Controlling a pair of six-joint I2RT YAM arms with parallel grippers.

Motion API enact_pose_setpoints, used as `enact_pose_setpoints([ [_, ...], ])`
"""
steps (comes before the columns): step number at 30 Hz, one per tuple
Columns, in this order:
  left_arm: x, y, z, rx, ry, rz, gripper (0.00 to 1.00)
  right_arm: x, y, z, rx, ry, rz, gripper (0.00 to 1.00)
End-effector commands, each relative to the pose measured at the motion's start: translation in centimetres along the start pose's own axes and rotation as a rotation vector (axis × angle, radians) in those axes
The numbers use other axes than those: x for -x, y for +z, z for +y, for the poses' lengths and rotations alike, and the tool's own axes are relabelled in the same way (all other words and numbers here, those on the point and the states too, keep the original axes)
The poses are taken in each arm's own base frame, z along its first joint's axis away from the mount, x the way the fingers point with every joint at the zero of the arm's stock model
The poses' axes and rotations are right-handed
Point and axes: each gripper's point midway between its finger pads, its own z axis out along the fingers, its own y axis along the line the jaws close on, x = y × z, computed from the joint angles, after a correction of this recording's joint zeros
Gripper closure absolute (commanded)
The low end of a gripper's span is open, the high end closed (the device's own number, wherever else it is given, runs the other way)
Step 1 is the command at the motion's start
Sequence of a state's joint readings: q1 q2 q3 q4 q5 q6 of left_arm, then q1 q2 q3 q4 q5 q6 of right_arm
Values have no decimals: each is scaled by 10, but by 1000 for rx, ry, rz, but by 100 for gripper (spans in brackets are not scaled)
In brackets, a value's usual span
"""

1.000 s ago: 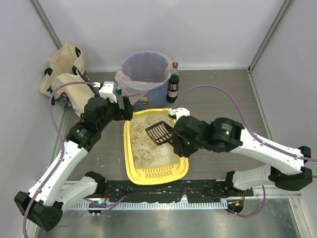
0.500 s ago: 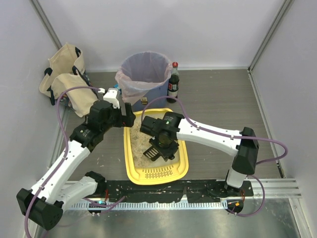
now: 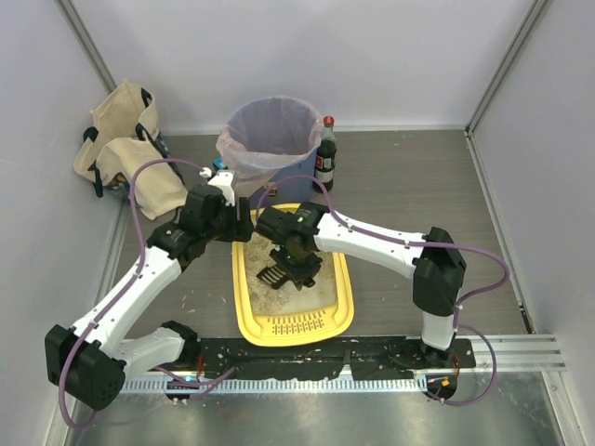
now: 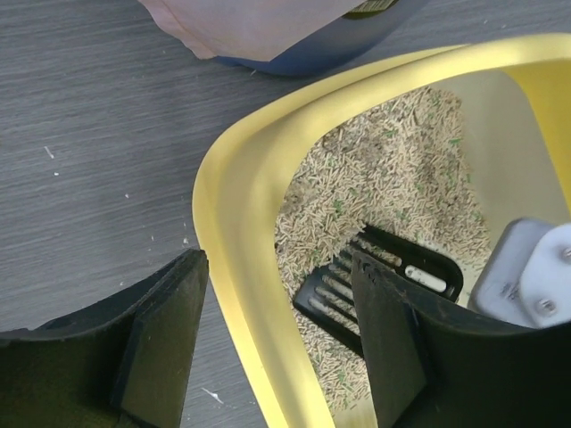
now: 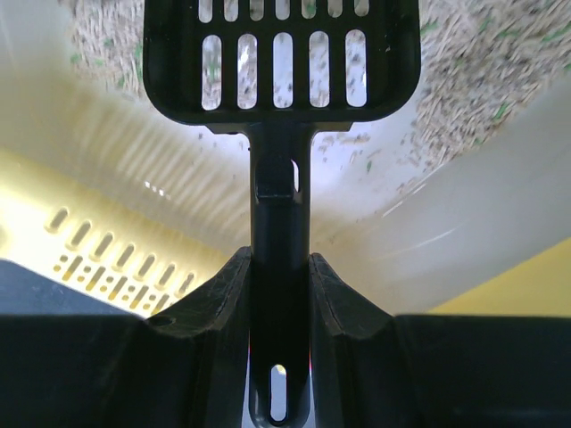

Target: Clean the litter box

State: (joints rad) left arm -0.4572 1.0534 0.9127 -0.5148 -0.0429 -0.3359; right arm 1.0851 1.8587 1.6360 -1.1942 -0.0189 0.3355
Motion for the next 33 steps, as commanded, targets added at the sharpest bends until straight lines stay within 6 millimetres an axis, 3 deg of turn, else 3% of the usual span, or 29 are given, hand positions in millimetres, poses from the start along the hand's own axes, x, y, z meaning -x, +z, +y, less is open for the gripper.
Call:
enact_pose_setpoints([
  [1, 5, 3, -8, -25, 0, 24, 33, 33, 9, -9, -26, 29, -122, 99],
  [9, -1, 9, -9, -26, 2, 60, 51, 64, 29, -19, -96, 67, -246, 98],
  [20, -9, 15, -17, -73, -1, 105, 61, 90, 43, -33, -181, 104, -466, 99],
  [24, -9, 15, -16, -66, 0, 107, 61, 84, 47, -33, -171, 107, -474, 98],
  [33, -5, 13, -14, -52, 2, 90, 62, 57, 26, -30, -159, 145, -475, 99],
])
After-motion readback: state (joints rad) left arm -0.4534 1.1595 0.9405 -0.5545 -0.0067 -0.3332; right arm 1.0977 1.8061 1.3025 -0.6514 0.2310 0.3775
